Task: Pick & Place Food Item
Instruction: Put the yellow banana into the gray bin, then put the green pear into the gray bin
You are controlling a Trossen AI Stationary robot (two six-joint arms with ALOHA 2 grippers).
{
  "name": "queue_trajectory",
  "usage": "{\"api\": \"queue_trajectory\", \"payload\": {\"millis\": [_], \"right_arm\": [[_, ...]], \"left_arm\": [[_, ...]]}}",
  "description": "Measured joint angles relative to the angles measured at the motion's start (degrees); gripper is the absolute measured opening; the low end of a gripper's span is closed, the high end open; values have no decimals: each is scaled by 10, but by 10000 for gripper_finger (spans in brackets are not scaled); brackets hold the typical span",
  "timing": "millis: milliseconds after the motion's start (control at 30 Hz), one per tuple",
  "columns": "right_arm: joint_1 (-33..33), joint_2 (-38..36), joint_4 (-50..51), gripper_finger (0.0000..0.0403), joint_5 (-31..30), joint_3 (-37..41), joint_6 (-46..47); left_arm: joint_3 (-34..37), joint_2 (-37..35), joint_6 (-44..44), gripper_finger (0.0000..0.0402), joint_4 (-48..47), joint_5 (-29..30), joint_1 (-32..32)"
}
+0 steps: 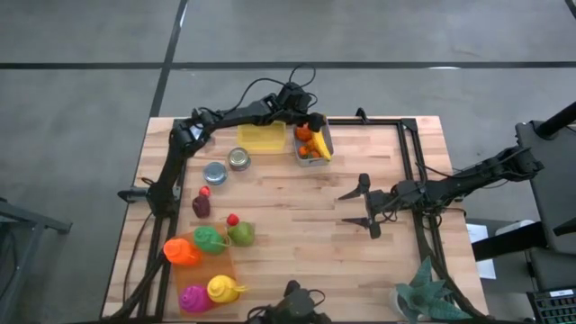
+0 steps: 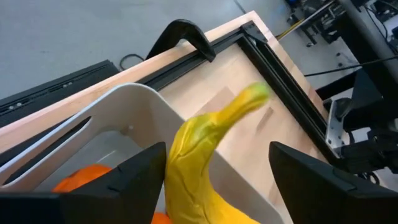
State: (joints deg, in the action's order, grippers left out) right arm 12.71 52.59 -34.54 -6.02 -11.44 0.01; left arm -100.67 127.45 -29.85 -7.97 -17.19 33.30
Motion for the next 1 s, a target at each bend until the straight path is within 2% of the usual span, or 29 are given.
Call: {"api": "queue_trajectory", "payload": {"millis": [200,700,1000], "right_arm": [[0,0,0,306,0,0,0],[0,0,-3,306,0,0,0],[0,0,-3,306,0,0,0]], "left_arm": [[-43,-1,33,289,-91,10,0],[-40,-2,12,289,-133,46,1],[-40,-21,9,289,-156,14,-2]]}}
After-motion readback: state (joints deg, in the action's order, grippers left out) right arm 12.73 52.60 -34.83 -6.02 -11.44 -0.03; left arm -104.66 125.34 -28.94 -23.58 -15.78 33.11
